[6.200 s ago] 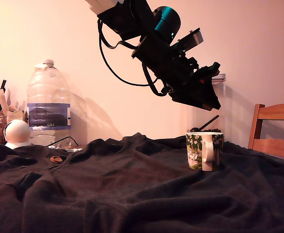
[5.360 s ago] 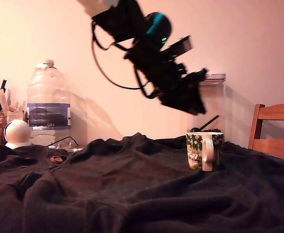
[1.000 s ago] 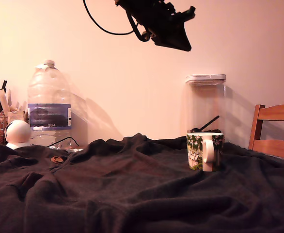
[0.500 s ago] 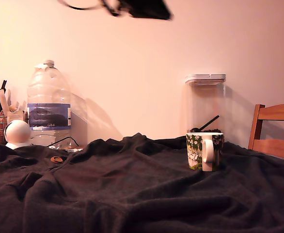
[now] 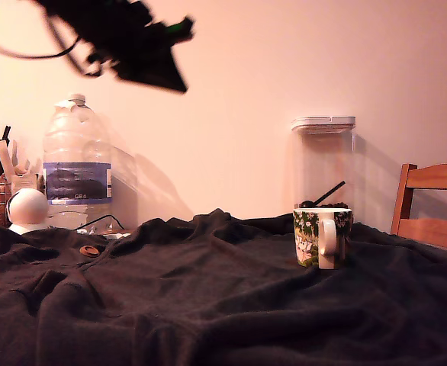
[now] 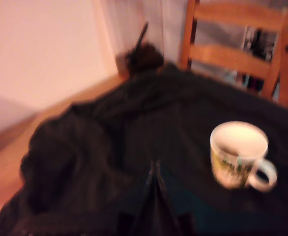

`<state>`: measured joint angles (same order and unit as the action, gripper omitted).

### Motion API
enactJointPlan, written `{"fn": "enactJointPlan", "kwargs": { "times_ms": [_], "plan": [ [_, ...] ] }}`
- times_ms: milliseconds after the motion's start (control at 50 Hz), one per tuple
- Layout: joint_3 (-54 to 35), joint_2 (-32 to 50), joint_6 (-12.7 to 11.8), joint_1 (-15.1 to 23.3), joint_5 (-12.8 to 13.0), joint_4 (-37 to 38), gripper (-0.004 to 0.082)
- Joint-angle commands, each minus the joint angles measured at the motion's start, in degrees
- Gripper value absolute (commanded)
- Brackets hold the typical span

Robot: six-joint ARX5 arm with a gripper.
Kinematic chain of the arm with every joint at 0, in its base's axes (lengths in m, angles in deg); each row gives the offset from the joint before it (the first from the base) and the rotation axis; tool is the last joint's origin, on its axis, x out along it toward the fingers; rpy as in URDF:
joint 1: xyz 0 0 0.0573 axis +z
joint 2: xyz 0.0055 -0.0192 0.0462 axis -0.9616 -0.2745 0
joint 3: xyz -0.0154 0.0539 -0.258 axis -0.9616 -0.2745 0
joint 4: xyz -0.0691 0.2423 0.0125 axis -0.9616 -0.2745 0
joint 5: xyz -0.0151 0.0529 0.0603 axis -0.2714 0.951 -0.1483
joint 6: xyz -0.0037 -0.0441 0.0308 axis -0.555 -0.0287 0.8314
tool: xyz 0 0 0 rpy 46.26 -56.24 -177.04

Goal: Pick up the coffee capsules from the table one by one and drop them inside the nearest coffee cup

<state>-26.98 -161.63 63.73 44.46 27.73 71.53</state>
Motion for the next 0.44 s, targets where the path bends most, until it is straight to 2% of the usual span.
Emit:
{"fn": "enactJointPlan", "kwargs": {
  "times_ms": [0,260,320,420],
  "plan": [
    [-3.2,1.0,-1.0,0.8,0.3,1.5,-0.0020],
    [-11.5,1.6,-2.2,2.4,1.1,3.7,-0.0020],
    [-12.4,1.6,-3.0,2.5,1.1,4.7,-0.0020],
    [-12.7,1.6,-3.1,2.5,1.1,5.4,-0.0020]
  ]
}}
